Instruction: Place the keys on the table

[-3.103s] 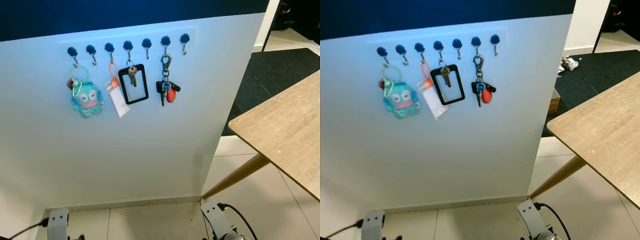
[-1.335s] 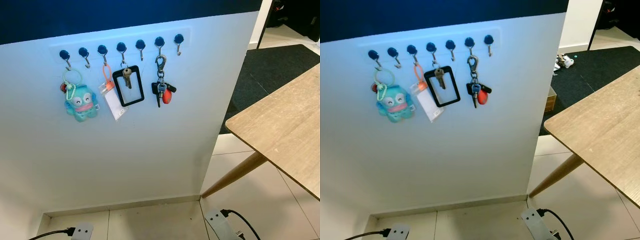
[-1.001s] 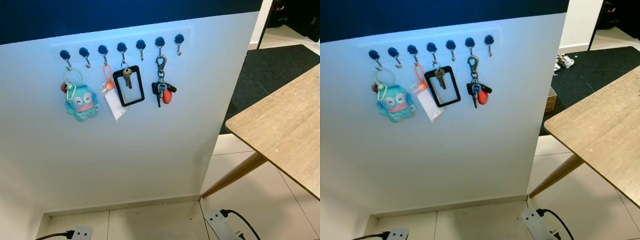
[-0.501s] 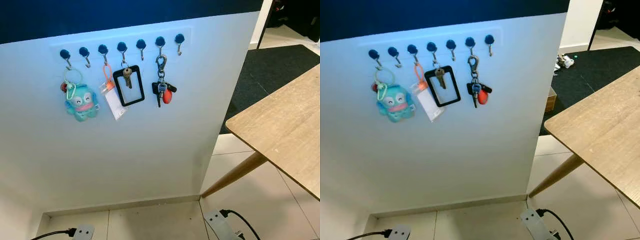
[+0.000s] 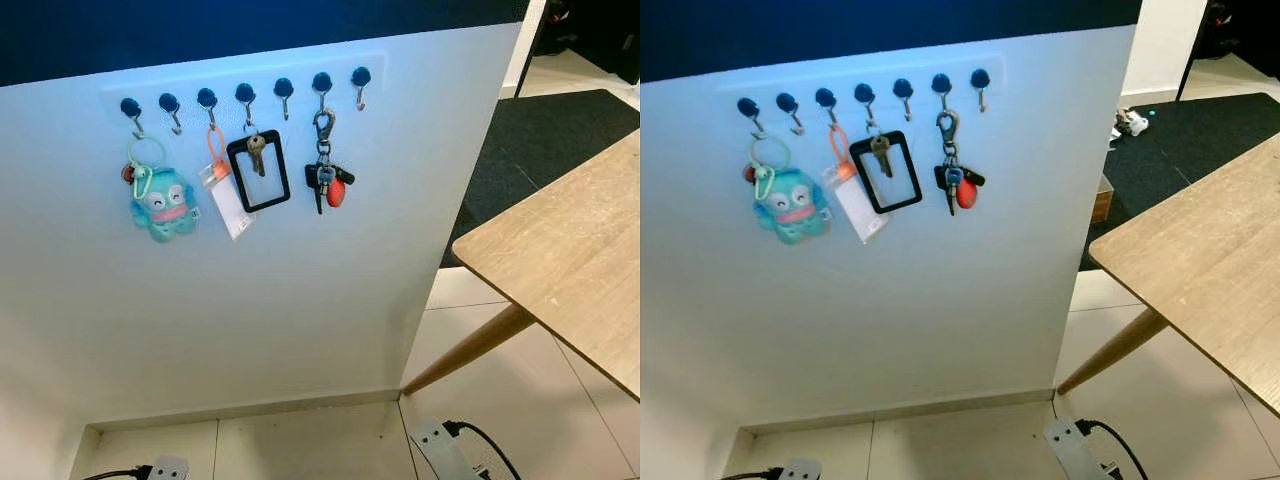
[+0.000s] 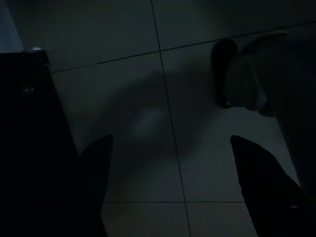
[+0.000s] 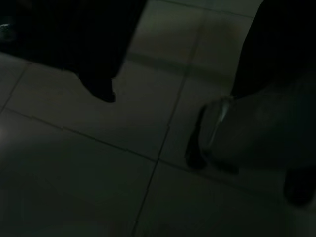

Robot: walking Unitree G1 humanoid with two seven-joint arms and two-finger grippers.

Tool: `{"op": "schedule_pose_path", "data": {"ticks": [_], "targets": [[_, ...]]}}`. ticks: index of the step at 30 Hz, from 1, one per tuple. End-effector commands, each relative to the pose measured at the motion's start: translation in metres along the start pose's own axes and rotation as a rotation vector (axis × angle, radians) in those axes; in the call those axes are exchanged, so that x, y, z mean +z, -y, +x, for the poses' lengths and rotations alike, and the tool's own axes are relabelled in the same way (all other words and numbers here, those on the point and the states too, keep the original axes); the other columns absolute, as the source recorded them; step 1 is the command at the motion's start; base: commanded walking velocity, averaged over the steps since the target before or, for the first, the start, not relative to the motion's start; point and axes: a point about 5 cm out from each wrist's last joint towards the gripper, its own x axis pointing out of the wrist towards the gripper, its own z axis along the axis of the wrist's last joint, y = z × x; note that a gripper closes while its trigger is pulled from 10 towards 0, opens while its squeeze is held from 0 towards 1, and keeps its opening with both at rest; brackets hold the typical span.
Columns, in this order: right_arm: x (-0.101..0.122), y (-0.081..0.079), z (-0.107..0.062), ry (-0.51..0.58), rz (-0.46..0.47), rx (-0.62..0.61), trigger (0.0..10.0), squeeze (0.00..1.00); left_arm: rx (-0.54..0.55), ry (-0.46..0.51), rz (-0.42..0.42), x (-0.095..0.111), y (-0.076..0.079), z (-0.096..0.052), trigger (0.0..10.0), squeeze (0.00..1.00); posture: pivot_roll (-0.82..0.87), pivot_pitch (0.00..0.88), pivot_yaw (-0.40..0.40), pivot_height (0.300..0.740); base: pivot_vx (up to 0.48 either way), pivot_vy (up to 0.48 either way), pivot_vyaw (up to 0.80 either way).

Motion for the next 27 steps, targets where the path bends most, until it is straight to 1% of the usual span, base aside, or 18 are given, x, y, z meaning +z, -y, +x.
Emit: {"op": "schedule_pose_path", "data": {"ticks": [1, 4, 5, 6, 7, 8, 9, 10, 11, 12, 13, 15, 17, 21, 22, 25, 26, 27], "targets": [[0.001, -0.002, 0.0, 0.043, 0.095, -0.028, 10.0, 0.0, -0.015, -0.013, 0.019, -0.006, 0.004, 0.0, 10.0, 0.0, -0.08, 0.072, 0.078, 0.74, 0.0, 0.0, 0.0], [0.005, -0.001, -0.001, 0.091, 0.162, -0.037, 10.0, 0.0, -0.016, -0.013, 0.024, -0.005, 0.004, 0.0, 10.0, 0.0, -0.1, 0.072, 0.09, 0.74, 0.0, 0.0, 0.0], [0.028, 0.022, -0.002, 0.184, 0.209, -0.031, 10.0, 0.0, -0.017, -0.011, 0.026, -0.004, 0.004, 0.0, 10.0, 0.0, -0.1, 0.072, 0.09, 0.74, 0.0, 0.0, 0.0], [0.038, 0.031, -0.003, 0.224, 0.217, -0.026, 10.0, 0.0, -0.017, -0.009, 0.026, -0.004, 0.004, 0.0, 10.0, 0.0, -0.1, 0.072, 0.09, 0.74, 0.0, 0.0, 0.0], [0.038, 0.031, -0.003, 0.224, 0.217, -0.026, 10.0, 0.0, -0.017, -0.009, 0.026, -0.004, 0.004, 0.0, 10.0, 0.0, -0.1, 0.072, 0.09, 0.74, 0.0, 0.0, 0.0], [0.054, 0.04, -0.005, 0.29, 0.248, 0.002, 10.0, 0.0, -0.019, -0.006, 0.025, -0.002, 0.005, 0.0, 10.0, 0.0, -0.1, 0.072, 0.09, 0.74, 0.0, 0.0, 0.0], [0.059, 0.042, -0.005, 0.315, 0.271, 0.019, 10.0, 0.0, -0.019, -0.004, 0.024, -0.001, 0.005, 0.0, 10.0, 0.0, -0.1, 0.072, 0.09, 0.74, 0.0, 0.0, 0.0], [0.059, 0.042, -0.005, 0.315, 0.271, 0.019, 10.0, 0.0, -0.019, -0.004, 0.024, -0.001, 0.005, 0.0, 10.0, 0.0, -0.1, 0.072, 0.09, 0.74, 0.0, 0.0, 0.0], [0.071, 0.043, -0.007, 0.383, 0.336, 0.085, 10.0, 0.0, -0.022, -0.002, 0.023, 0.0, 0.007, 0.001, 10.0, 0.0, -0.1, 0.071, 0.086, 0.74, 0.0, 0.0, 0.0], [0.073, 0.042, -0.008, 0.397, 0.349, 0.103, 10.0, 0.0, -0.023, -0.002, 0.023, 0.001, 0.007, 0.001, 10.0, 0.0, -0.1, 0.071, 0.086, 0.74, 0.0, 0.0, 0.0], [0.073, 0.042, -0.008, 0.397, 0.349, 0.103, 10.0, 0.0, -0.023, -0.002, 0.023, 0.001, 0.007, 0.001, 10.0, 0.0, -0.1, 0.071, 0.086, 0.74, 0.0, 0.0, 0.0], [0.08, 0.041, -0.01, 0.438, 0.369, 0.164, 10.0, 0.0, -0.027, -0.003, 0.025, 0.0, 0.009, 0.001, 10.0, 0.0, -0.1, 0.071, 0.086, 0.74, 0.0, 0.0, 0.0], [0.082, 0.041, -0.01, 0.453, 0.376, 0.19, 10.0, 0.0, -0.028, -0.004, 0.025, 0.0, 0.01, 0.001, 10.0, 0.0, -0.1, 0.071, 0.086, 0.74, 0.0, 0.0, 0.0], [0.093, 0.033, -0.014, 0.516, 0.381, 0.375, 10.0, 0.0, -0.032, -0.006, 0.029, 0.0, 0.013, 0.001, 10.0, 0.0, -0.1, 0.073, 0.089, 0.74, 0.0, 0.0, 0.0], [0.093, 0.033, -0.014, 0.516, 0.381, 0.375, 10.0, 0.0, -0.032, -0.006, 0.029, 0.0, 0.013, 0.001, 10.0, 0.0, -0.1, 0.073, 0.089, 0.74, 0.0, 0.0, 0.0], [0.103, 0.032, -0.019, 0.576, 0.4, 0.471, 10.0, 0.0, -0.032, -0.006, 0.034, 0.0, 0.014, 0.002, 10.0, 0.0, -0.1, 0.074, 0.092, 0.74, 0.0, 0.0, 0.0], [0.103, 0.032, -0.019, 0.576, 0.4, 0.471, 10.0, 0.0, -0.032, -0.006, 0.034, 0.0, 0.014, 0.002, 10.0, 0.0, -0.1, 0.074, 0.092, 0.74, 0.0, 0.0, 0.0], [0.114, 0.031, -0.024, 0.634, 0.403, 0.568, 10.0, 0.0, -0.032, -0.005, 0.037, 0.001, 0.014, 0.002, 10.0, 0.0, -0.1, 0.076, 0.095, 0.74, 0.0, 0.0, 0.0]]}}
